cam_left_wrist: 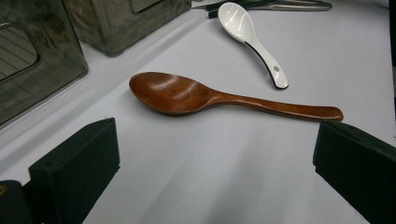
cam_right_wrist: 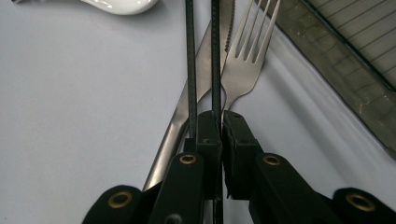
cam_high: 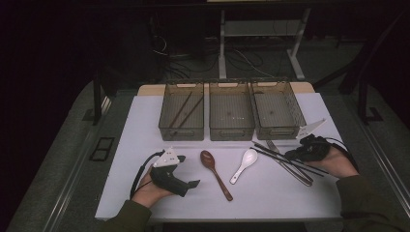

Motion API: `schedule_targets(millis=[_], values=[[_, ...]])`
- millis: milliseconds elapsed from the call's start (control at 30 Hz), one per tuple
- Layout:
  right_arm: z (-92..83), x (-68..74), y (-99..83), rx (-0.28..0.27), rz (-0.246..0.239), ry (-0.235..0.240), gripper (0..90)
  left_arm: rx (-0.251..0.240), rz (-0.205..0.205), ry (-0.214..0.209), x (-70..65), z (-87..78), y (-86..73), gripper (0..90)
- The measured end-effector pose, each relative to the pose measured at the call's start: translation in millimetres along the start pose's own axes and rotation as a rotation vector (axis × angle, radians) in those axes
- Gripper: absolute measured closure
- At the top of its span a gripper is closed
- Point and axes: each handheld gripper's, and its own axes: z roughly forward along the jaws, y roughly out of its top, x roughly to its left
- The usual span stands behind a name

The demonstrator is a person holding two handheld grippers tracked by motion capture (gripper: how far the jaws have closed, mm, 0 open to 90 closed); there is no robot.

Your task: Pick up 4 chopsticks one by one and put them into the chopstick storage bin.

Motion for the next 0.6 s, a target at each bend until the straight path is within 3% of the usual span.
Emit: schedule_targets(millis=[600], values=[[-22.7,-2.4,-5.3,-0.071,0.041,0.003,85.4,0.001,0.002,0.001,-0.1,-0.4,0.3,0.0]])
